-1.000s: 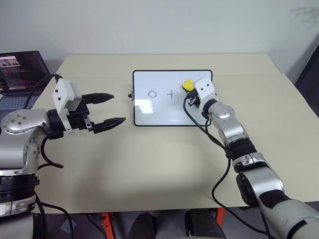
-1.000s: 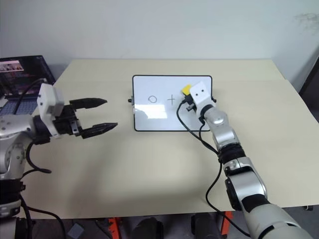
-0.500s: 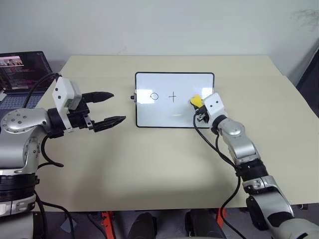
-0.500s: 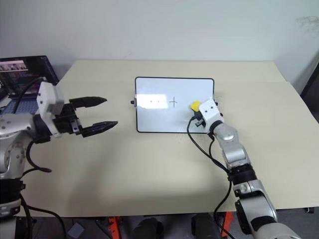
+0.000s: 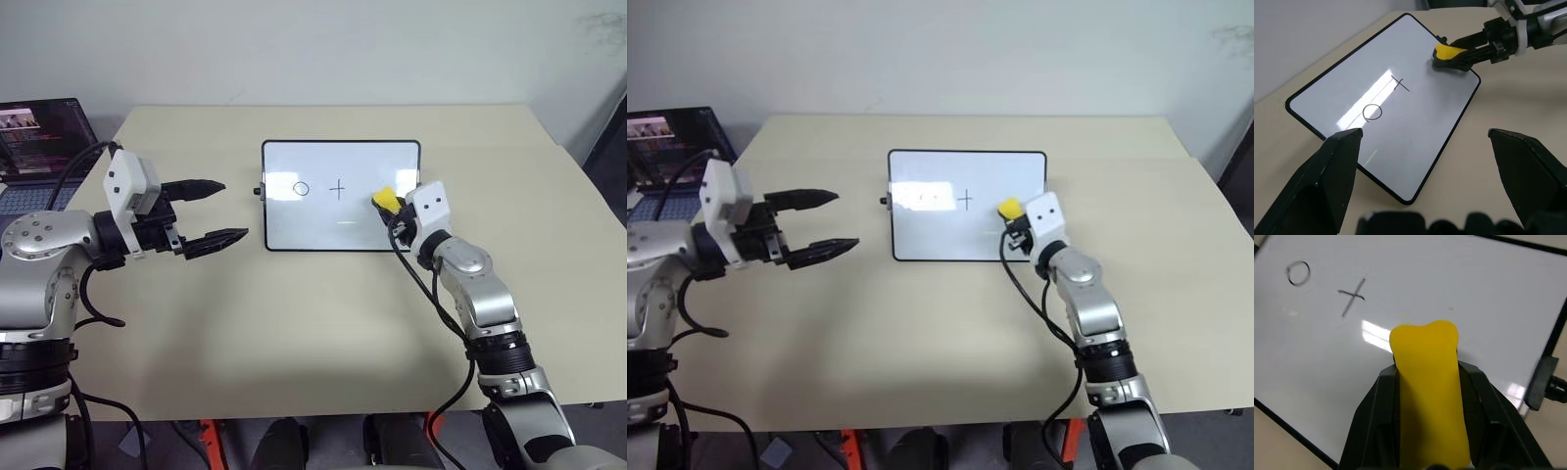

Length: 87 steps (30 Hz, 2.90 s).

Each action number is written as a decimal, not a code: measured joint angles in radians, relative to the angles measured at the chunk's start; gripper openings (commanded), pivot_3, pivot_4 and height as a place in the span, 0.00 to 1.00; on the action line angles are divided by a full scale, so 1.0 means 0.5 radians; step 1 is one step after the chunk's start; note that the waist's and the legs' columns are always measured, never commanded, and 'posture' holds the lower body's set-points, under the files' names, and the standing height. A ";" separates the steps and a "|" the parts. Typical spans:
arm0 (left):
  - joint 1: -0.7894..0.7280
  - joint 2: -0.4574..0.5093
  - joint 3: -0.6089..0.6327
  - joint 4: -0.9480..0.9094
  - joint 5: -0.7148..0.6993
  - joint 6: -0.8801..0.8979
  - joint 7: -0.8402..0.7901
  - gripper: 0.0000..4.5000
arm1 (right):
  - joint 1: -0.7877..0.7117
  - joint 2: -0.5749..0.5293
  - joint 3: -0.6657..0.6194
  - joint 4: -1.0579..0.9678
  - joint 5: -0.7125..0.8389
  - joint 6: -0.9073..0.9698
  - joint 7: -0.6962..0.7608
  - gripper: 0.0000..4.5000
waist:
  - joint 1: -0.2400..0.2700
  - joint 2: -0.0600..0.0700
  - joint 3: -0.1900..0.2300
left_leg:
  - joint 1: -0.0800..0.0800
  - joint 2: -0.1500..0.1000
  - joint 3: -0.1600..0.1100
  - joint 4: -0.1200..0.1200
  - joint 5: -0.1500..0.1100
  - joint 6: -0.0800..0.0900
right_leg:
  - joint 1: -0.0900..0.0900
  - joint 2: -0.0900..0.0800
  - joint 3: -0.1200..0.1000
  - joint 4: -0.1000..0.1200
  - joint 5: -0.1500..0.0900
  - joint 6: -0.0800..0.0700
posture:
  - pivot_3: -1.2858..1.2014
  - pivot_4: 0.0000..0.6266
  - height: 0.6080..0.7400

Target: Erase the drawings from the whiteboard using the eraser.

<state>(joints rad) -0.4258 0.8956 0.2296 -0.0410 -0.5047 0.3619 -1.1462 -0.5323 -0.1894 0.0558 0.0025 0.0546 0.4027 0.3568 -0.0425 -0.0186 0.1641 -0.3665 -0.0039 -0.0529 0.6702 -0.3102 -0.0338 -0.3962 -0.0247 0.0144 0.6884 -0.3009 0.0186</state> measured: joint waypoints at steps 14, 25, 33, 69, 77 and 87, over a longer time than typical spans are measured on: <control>0.000 0.000 0.000 0.035 0.005 -0.041 -0.008 1.00 | -0.025 0.074 0.015 -0.128 0.091 0.116 -0.046 0.28 | 0.002 0.000 0.000 | -0.023 0.001 0.002 -0.011 0.001 -0.002 | -0.024 0.000 -0.001 -0.012 0.000 0.000 | 0.52 0.24 1.00; 0.002 0.003 0.000 0.067 0.005 -0.047 -0.036 1.00 | -0.241 0.126 0.072 0.154 0.045 -0.043 -0.063 0.28 | -0.016 0.000 0.000 | -0.025 0.001 0.002 -0.011 0.001 -0.002 | -0.026 0.000 -0.001 -0.012 0.000 0.000 | 0.52 0.24 1.00; 0.002 0.008 0.000 0.069 0.007 -0.044 -0.039 1.00 | -0.356 0.171 0.136 0.406 -0.028 -0.221 -0.062 0.28 | -0.029 0.000 0.000 | -0.026 0.000 0.002 -0.010 0.005 -0.008 | -0.027 -0.001 -0.001 -0.013 0.001 0.000 | 0.52 0.24 1.00; 0.039 0.040 0.027 -0.062 -0.004 0.043 0.014 1.00 | -0.597 0.193 0.294 1.013 -0.373 -0.552 -0.058 0.28 | -0.033 -0.001 -0.001 | -0.026 0.000 0.003 -0.001 0.005 -0.009 | -0.028 -0.001 0.000 0.001 0.001 0.000 | 0.52 0.24 1.00; 0.016 0.033 0.016 -0.047 -0.001 0.035 0.012 1.00 | -0.327 -0.044 0.293 0.735 -0.385 -0.470 0.031 0.28 | -0.001 -0.002 -0.002 | -0.019 -0.003 0.001 0.018 0.001 -0.001 | -0.020 -0.002 0.000 0.018 0.001 0.000 | 0.52 0.24 1.00; -0.025 0.011 -0.006 0.010 0.005 0.004 0.003 1.00 | -0.161 -0.121 0.245 0.529 -0.332 -0.363 0.070 0.28 | 0.007 -0.003 -0.002 | -0.011 -0.001 0.003 0.018 0.001 0.000 | -0.014 0.001 0.002 0.022 0.001 0.000 | 0.52 0.24 1.00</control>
<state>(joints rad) -0.4381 0.9013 0.2267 -0.0358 -0.5020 0.3638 -1.1448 -0.6130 -0.2498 0.1785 0.2671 -0.1115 0.2211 0.3916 -0.0392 -0.0201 0.1631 -0.3718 -0.0045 -0.0515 0.6793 -0.3097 -0.0340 -0.4032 -0.0244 0.0155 0.6994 -0.3003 0.0187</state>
